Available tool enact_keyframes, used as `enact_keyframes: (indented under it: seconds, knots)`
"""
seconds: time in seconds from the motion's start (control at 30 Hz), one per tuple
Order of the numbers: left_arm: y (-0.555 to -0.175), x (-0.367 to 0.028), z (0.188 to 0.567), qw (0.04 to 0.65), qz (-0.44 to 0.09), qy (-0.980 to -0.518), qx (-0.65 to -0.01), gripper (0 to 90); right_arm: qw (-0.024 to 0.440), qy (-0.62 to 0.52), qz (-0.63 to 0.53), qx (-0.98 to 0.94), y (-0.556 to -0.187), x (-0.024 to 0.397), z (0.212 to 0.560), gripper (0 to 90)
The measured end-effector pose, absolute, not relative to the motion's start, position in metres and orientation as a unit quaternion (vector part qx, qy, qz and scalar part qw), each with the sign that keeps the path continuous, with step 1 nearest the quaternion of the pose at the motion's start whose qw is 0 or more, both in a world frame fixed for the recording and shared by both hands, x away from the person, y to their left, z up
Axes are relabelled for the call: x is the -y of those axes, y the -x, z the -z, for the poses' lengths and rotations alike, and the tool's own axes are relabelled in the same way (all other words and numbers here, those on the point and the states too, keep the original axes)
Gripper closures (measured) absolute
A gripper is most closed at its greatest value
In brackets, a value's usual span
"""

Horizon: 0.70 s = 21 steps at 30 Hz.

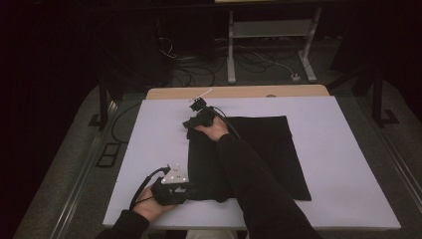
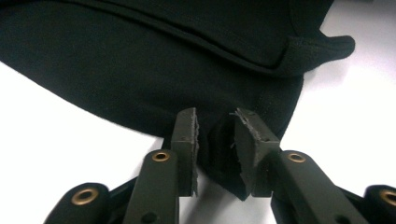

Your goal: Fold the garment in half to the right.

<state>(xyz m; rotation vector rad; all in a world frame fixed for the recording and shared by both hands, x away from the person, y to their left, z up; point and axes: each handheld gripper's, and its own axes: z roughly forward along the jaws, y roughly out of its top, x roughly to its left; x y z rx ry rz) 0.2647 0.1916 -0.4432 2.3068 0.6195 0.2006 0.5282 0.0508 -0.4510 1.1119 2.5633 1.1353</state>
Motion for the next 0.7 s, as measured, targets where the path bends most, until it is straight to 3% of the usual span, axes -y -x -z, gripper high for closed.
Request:
enact_keyframes:
  seconds: [0.23, 0.53, 0.7]
  knots:
    - [-0.2672, -0.1913, 0.4418, 0.362, -0.077, -0.897, -0.24, 78.5, 0.088, -0.368, -0.365, -0.851, -0.5268, -0.0515, 0.4494, 42.8]
    - [-0.2705, -0.1877, 0.4407, 0.362, -0.075, -0.899, -0.237, 83.4, 0.093, -0.355, -0.352, -0.861, -0.5263, -0.0493, 0.4465, 78.4]
    - [-0.2719, -0.1864, 0.4396, 0.362, -0.071, -0.898, -0.238, 84.6, 0.095, -0.355, -0.35, -0.862, -0.5249, -0.048, 0.4447, 82.2]
